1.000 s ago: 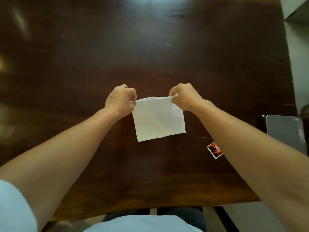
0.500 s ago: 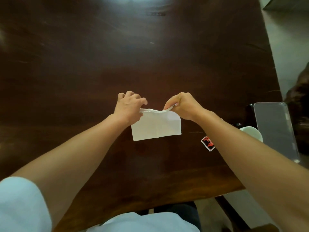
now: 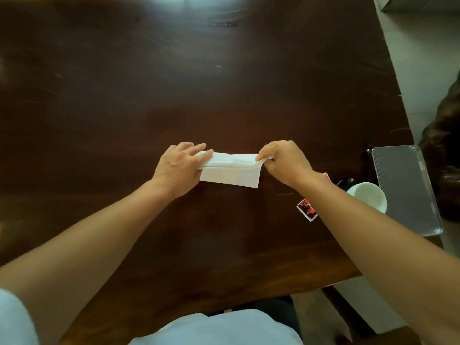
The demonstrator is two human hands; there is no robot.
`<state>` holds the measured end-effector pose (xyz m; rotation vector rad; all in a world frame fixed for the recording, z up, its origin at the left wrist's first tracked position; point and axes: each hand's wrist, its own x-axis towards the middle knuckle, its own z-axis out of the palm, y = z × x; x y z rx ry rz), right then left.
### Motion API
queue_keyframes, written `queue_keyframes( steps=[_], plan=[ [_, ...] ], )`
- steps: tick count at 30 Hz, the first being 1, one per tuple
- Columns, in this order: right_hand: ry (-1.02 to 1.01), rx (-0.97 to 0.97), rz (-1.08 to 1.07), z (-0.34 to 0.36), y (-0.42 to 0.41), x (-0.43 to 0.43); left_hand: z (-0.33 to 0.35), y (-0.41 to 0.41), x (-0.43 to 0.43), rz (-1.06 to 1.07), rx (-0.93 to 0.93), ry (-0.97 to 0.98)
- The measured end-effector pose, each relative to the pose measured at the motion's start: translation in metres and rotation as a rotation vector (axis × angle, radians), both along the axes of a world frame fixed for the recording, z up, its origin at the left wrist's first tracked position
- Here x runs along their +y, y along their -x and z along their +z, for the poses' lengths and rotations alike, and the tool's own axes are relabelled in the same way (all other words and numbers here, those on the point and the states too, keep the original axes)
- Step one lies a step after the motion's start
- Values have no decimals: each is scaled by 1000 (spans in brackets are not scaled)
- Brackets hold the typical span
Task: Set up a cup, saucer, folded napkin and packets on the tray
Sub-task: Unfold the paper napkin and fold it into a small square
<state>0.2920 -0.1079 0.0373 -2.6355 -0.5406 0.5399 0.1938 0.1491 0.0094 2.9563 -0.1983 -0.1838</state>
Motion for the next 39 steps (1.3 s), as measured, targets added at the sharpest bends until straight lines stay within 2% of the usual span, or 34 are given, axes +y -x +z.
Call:
queue_keyframes(
  steps=[2,8,10,13,15,17,21,22,24,26,28,30,35,37,39],
  plan=[
    [33,-36,37,-9,14,-5,-11,14,-5,-5,47,-24],
    [-21,-173,57,-43,61,-10,-41,30,-12,198,237,-11],
    [-57,-184,13,-47,65,-7,-42,23,-11,227,233,23],
    [-137,-159,-80,-37,49,1,-24,0,-6,200,115,148],
    [-178,-64,-148,-19,28,4,0,-16,-1,248,90,362],
    [-224,131,-222,2,6,4,23,-35,6,378,190,550],
    [-299,646,-298,31,-22,1,48,-64,21,594,672,727],
    [-287,704,-290,32,-26,0,51,-66,24,635,778,747],
    [-234,695,-281,29,-28,3,50,-66,26,699,867,780],
    [-167,518,-274,21,-25,10,44,-64,23,681,798,735],
    [-128,271,-238,16,-21,16,39,-60,18,551,570,561],
    [-171,98,-236,18,-20,19,40,-57,18,462,307,489],
    [-339,-306,-160,52,-29,17,74,-58,30,190,-193,428],
    [-375,-437,-108,61,-29,14,84,-54,34,129,-336,383],
    [-363,-488,-79,60,-22,10,84,-43,35,117,-382,359]
  ],
)
